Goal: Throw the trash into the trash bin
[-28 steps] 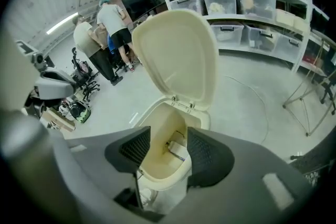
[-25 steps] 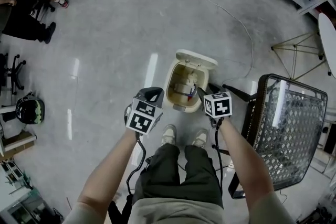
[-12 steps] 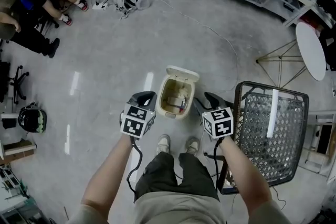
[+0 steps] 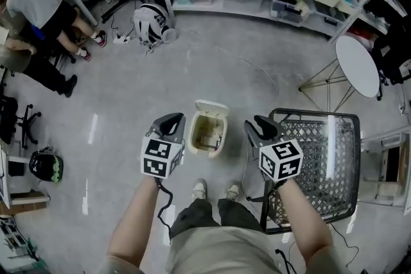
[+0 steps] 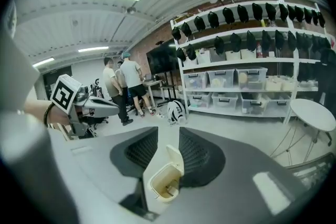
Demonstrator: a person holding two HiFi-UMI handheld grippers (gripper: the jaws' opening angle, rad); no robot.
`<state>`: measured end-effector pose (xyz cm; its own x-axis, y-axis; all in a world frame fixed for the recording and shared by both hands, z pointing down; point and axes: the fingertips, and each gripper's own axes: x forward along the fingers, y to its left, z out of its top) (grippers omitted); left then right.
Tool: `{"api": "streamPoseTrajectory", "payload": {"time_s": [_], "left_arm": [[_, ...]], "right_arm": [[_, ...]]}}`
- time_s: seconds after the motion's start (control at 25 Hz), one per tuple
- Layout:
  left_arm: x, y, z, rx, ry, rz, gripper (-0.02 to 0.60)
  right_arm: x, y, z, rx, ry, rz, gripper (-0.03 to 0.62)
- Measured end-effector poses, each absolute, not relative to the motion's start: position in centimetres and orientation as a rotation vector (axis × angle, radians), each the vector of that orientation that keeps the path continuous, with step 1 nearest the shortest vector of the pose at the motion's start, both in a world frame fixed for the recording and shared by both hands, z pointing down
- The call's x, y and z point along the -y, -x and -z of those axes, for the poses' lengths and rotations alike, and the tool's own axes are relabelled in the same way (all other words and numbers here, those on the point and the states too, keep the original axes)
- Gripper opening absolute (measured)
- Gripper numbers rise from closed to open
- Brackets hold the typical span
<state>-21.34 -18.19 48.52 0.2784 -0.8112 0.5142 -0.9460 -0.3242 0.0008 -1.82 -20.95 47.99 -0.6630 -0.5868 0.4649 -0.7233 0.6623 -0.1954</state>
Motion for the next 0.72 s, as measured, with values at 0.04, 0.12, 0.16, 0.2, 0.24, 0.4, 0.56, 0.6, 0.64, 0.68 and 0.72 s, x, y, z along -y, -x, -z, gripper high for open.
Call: {"api": "streamPoseTrajectory", "payload": {"time_s": [0.04,0.12,0.16,0.2,0.24,0.4,0.56,0.6,0.64,0.68,0.72], "left_arm": [[18.0,21.0,-47.0,1.624,-2.266,-0.588,0.003],[17.6,20.3,-43.7,1.654,-2.309,-0.521,0.003],[17.4,19.9,-42.1,1.667,-2.332,-0.488,0.003],[17.2,19.7,-40.5,1.68,-2.357,-0.466,0.003],[17.1,19.5,-39.1,1.693,-2.381,-0.454,0.003],[16.0,19.0,-34.1,1.726,-2.454,-0.439,0.003],[15.1,19.3,-29.3,1.818,-2.499,-0.432,0.003],[14.8,19.4,-28.2,1.835,-2.511,-0.42,0.003],[14.5,19.3,-27.1,1.847,-2.526,-0.404,0.003],[14.2,19.2,-26.0,1.856,-2.544,-0.388,0.003],[13.8,19.0,-24.9,1.863,-2.562,-0.371,0.003]], "right_arm": [[20.7,1.4,-46.3,2.537,-1.043,-0.514,0.126],[20.0,0.6,-42.9,2.58,-1.051,-0.49,0.115],[19.6,0.4,-41.2,2.605,-1.047,-0.472,0.114],[19.3,0.3,-39.5,2.631,-1.041,-0.447,0.114],[19.0,0.2,-37.8,2.657,-1.036,-0.414,0.114],[17.5,-0.1,-32.0,2.743,-1.042,-0.29,0.107],[16.6,-0.4,-26.4,2.841,-1.094,-0.278,0.076],[16.2,-0.4,-25.2,2.862,-1.102,-0.273,0.072],[15.9,-0.4,-24.0,2.88,-1.101,-0.251,0.069],[15.5,-0.3,-22.8,2.893,-1.089,-0.212,0.066],[15.0,-0.2,-21.7,2.903,-1.068,-0.158,0.065]]}}
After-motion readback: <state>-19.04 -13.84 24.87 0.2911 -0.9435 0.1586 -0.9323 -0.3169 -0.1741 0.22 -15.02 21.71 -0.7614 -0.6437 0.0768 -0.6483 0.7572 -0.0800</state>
